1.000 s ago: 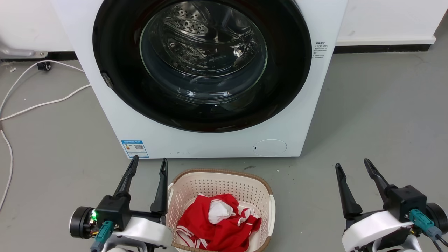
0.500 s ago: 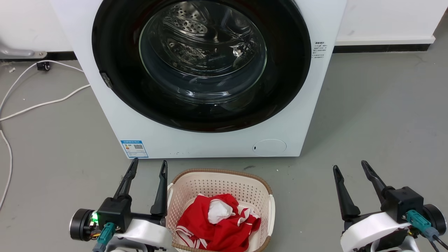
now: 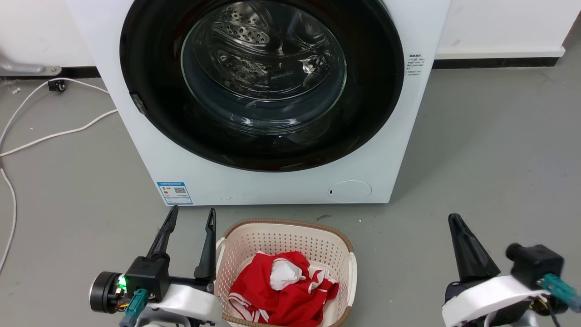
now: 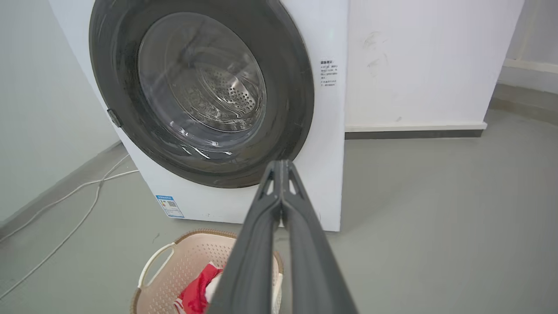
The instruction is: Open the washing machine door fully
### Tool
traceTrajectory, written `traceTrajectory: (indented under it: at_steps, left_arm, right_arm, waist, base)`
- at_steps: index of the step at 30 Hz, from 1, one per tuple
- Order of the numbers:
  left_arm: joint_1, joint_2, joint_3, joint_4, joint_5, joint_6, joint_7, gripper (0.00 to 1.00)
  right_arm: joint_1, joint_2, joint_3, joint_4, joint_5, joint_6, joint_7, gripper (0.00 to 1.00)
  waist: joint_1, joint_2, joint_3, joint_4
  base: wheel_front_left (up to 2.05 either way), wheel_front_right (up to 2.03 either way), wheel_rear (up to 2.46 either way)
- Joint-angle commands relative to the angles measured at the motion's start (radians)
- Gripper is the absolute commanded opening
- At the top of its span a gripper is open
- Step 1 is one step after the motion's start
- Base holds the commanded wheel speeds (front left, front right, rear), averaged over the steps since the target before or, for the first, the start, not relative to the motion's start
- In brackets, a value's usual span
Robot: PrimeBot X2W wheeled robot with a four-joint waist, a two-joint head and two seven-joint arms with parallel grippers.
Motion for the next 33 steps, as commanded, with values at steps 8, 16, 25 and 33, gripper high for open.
traceTrajectory:
  at_steps: [8,16,25,33]
  left_arm:
    - [0.009,-0.002,0.005,-0.001,-0.001,-0.002,-0.003,1.00]
    - [-0.011,-0.003,0.017,-0.008,-0.014,-0.002,-0.003,1.00]
    - [-0.051,-0.004,0.039,-0.031,-0.021,-0.014,-0.003,1.00]
    - [-0.109,0.000,0.042,-0.049,-0.025,-0.031,-0.003,1.00]
  right_arm:
    - [-0.040,0.003,0.015,0.054,0.608,0.000,-0.082,0.00]
    - [-0.166,0.002,-0.014,0.089,1.165,0.000,-0.153,0.00]
    - [-0.405,0.002,-0.110,0.184,1.374,0.000,-0.108,0.00]
    - [-0.742,-0.079,-0.104,0.477,1.413,0.000,0.004,0.00]
  waist:
    - [0.0000,-0.0001,0.000,-0.002]
    - [0.0000,-0.0001,0.020,-0.007]
    - [0.0000,-0.0001,0.105,-0.013]
    - [0.0000,-0.0001,0.199,-0.008]
  base:
    - [0.00,0.00,0.00]
    - [0.00,0.00,0.00]
    - [0.00,0.00,0.00]
    - [0.00,0.00,0.00]
